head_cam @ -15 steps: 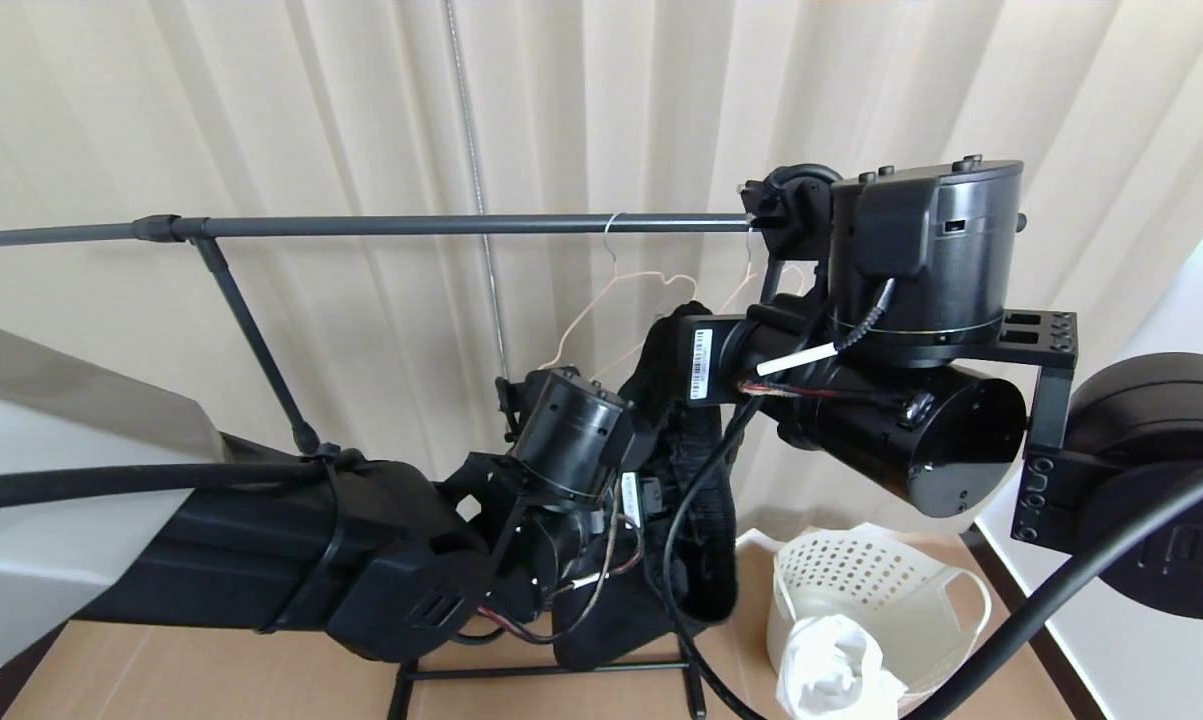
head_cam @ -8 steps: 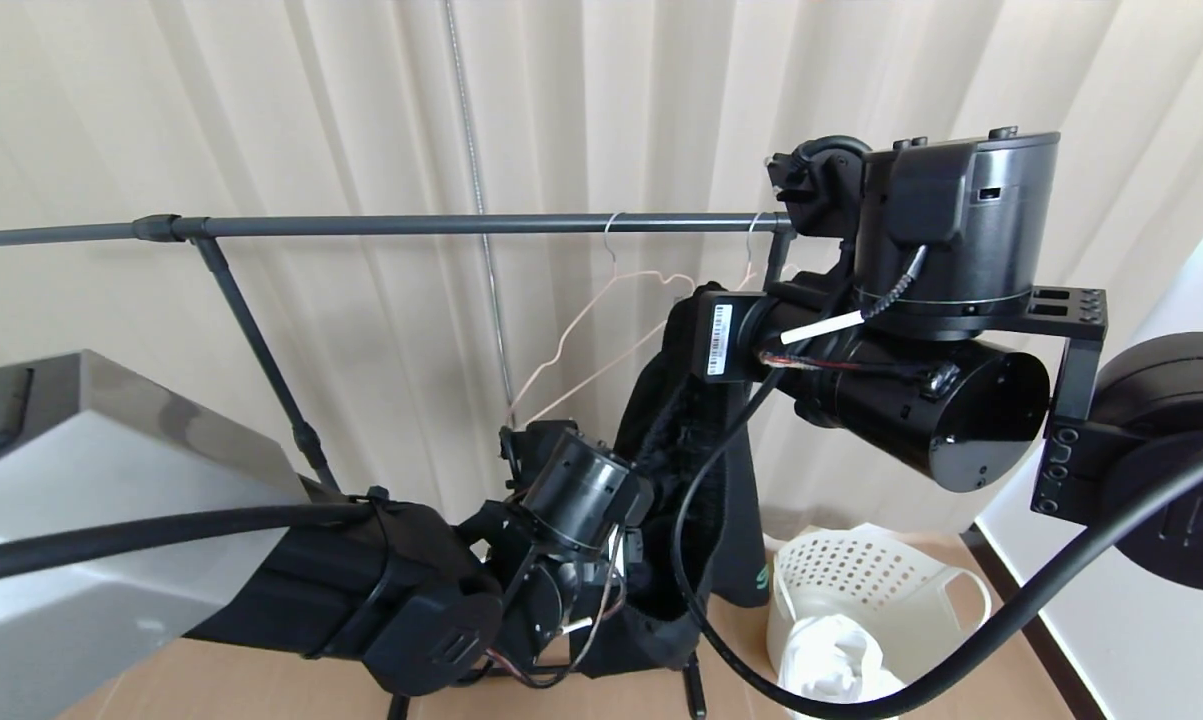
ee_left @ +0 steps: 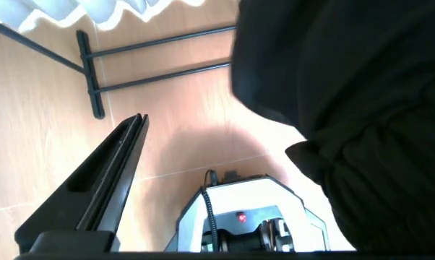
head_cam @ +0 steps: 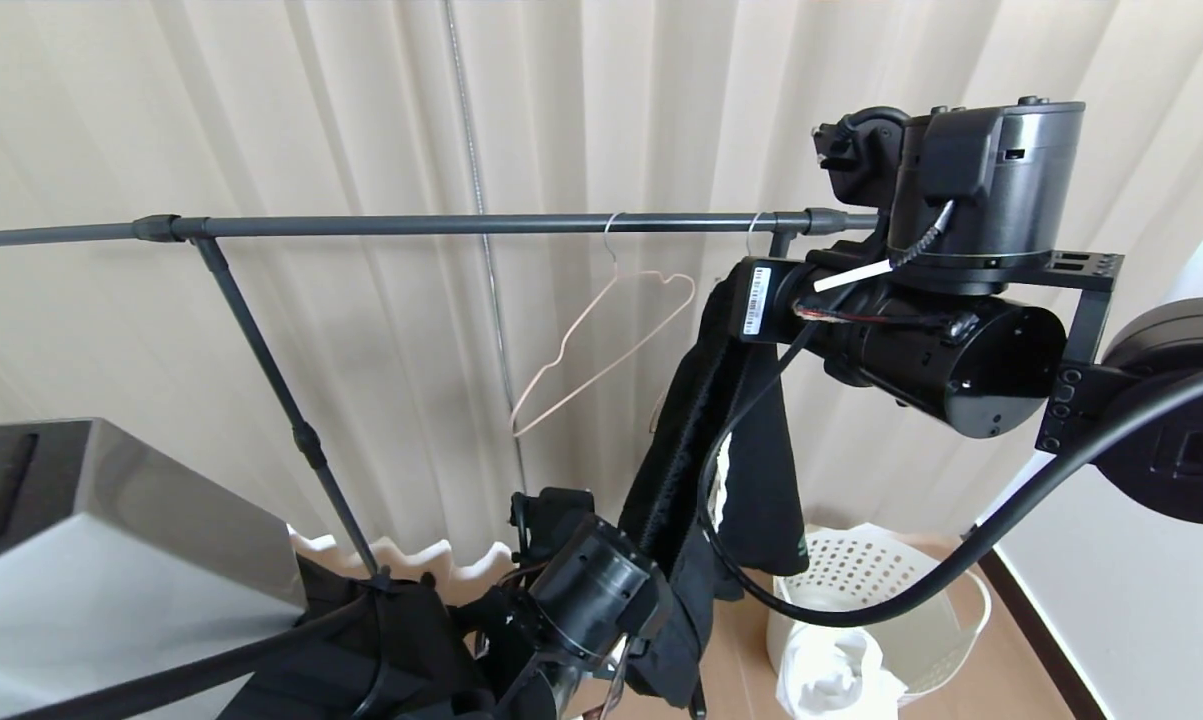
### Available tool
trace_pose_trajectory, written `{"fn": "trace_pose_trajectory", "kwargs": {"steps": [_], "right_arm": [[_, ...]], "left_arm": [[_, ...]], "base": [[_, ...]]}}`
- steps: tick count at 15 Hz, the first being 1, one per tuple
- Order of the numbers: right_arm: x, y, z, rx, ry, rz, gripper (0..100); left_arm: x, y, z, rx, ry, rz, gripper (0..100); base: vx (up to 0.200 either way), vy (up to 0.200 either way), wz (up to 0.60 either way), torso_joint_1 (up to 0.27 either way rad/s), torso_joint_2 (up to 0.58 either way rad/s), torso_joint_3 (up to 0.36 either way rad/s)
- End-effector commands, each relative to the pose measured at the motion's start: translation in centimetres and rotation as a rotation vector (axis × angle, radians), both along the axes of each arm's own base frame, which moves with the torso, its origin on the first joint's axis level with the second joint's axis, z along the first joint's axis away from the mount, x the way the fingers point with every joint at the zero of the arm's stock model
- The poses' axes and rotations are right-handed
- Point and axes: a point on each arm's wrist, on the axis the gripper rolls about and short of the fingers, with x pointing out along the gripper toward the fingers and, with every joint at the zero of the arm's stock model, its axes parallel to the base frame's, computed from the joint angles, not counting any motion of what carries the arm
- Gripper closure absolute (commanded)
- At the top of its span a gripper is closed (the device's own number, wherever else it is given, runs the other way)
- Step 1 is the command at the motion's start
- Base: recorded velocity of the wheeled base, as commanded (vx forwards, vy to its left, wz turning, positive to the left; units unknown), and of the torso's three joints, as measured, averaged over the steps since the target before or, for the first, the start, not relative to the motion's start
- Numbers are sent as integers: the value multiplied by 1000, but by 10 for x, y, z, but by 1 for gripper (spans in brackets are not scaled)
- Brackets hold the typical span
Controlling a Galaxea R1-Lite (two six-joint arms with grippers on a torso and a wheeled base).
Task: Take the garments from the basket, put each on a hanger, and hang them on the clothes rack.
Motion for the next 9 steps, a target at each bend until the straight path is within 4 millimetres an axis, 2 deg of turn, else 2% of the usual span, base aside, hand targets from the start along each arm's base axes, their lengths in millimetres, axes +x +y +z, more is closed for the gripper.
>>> {"fn": "trace_pose_trajectory", "kwargs": {"steps": [1, 2, 4, 5, 7, 9], "right_arm": [[3, -5, 3, 8, -9, -19, 100], [5, -7, 2, 4, -7, -25, 100], [6, -10, 2, -10, 0, -36, 100], [2, -13, 4, -51, -7, -29, 100], [2, -22, -2, -129, 2, -39, 100], [-7, -30, -6, -210, 13, -26, 100]], "left_arm": [[-4, 4, 11, -16, -22, 3, 0], [-4, 6, 15, -25, -32, 6, 100], [-6, 11, 32, -62, -62, 11, 100], [-4, 23, 51, -92, -102, 26, 100], [1, 42, 73, -108, -157, 51, 100], [12, 64, 94, -119, -217, 99, 100]], "base": [[0, 0, 0, 0, 0, 0], [0, 0, 0, 0, 0, 0], [0, 0, 0, 0, 0, 0], [0, 0, 0, 0, 0, 0], [0, 0, 0, 0, 0, 0], [0, 0, 0, 0, 0, 0]]}}
